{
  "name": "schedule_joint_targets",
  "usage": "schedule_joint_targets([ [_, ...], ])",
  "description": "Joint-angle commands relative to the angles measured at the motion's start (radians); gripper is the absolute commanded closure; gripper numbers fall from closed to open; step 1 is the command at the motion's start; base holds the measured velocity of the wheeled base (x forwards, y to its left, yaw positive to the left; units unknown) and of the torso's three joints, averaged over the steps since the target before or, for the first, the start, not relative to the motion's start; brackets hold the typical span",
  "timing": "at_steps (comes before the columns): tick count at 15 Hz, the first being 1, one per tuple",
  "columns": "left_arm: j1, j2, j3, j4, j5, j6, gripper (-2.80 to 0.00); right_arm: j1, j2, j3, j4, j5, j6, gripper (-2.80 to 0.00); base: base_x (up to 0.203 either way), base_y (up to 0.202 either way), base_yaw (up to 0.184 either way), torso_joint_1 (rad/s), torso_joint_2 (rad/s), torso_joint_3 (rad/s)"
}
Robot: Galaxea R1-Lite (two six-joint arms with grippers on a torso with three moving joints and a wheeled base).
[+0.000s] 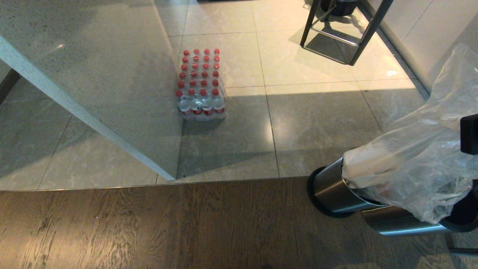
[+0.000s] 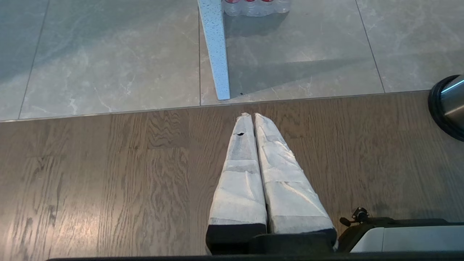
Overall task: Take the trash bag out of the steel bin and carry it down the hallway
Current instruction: Pick up the trash bag
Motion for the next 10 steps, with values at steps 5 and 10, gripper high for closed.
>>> schedule_joint_targets([
  [5,0.0,0.0,0.0,0.0,0.0,0.0,0.0,-0.003,-0.099,-0.004,-0.009,0.0,0.002,0.0,0.0,0.0,0.0,0.0,0.0,0.0],
  [10,0.0,0.0,0.0,0.0,0.0,0.0,0.0,-0.007,-0.17,-0.046,-0.009,0.003,-0.004,0.0,0.0,0.0,0.0,0.0,0.0,0.0],
])
